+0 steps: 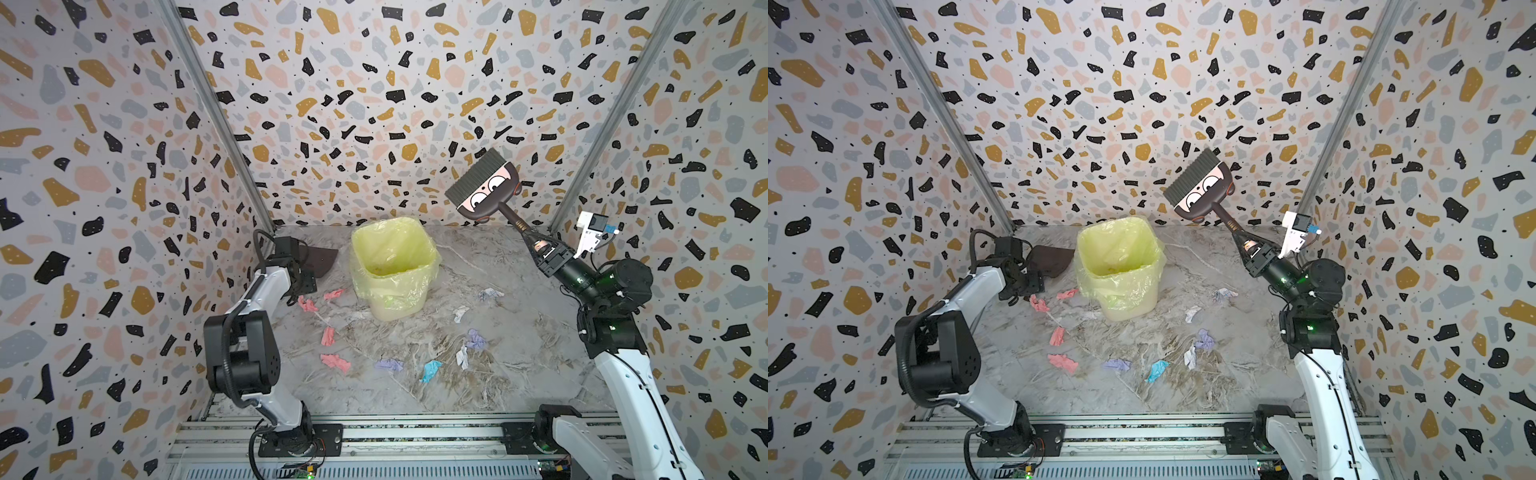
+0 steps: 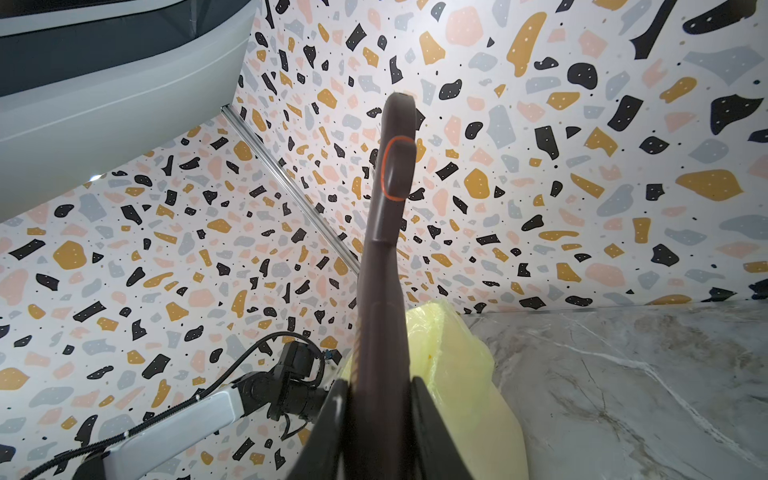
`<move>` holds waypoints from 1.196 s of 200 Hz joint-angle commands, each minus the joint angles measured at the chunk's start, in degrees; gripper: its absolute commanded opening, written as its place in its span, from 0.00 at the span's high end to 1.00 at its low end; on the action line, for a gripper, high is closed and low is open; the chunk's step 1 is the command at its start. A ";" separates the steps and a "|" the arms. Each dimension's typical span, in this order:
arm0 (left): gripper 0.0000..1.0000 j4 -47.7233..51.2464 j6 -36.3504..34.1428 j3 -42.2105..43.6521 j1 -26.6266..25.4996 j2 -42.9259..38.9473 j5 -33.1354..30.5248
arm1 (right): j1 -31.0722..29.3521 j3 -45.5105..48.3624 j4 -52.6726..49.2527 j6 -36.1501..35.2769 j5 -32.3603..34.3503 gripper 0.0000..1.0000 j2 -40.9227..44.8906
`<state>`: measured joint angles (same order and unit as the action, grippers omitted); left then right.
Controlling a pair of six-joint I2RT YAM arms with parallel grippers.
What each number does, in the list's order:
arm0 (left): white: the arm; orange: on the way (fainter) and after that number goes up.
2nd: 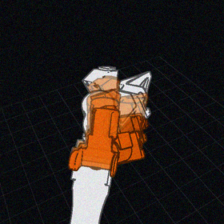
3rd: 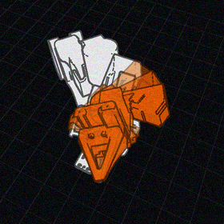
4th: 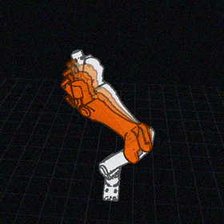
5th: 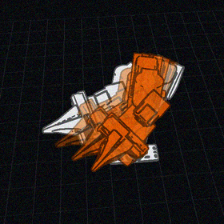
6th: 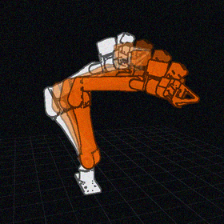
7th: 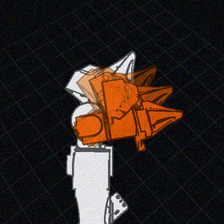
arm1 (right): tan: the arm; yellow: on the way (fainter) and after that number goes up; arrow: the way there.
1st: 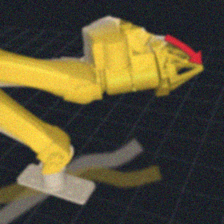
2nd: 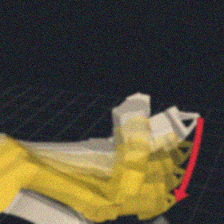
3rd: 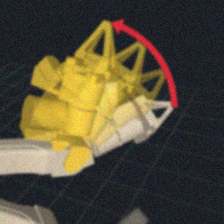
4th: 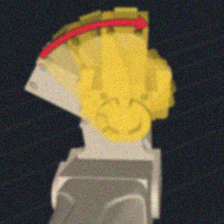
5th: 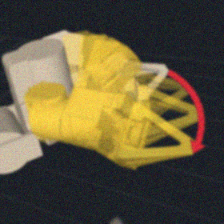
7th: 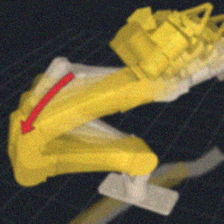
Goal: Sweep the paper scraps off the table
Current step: 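Close the left gripper on the brown dustpan handle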
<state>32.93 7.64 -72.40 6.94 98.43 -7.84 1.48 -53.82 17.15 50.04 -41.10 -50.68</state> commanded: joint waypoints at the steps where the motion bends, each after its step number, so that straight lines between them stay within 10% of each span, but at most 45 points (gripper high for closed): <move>1: 0.21 -2.82 -2.60 -3.43 0.27 3.45 1.66 | 0.35 0.21 3.35 0.14 -1.07 1.00 1.65; 157: 0.24 -8.61 -3.77 -8.83 2.26 18.76 -0.12 | 1.17 -1.83 3.48 0.98 -1.97 1.00 -1.05; 239: 0.47 -9.79 -2.93 -10.65 2.97 22.65 1.34 | 1.16 -1.99 2.90 0.93 -1.53 1.00 -1.20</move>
<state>22.79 4.64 -82.37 9.54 119.20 -6.68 2.42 -52.88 17.34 50.92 -42.65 -52.51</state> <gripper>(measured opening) 0.576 0.241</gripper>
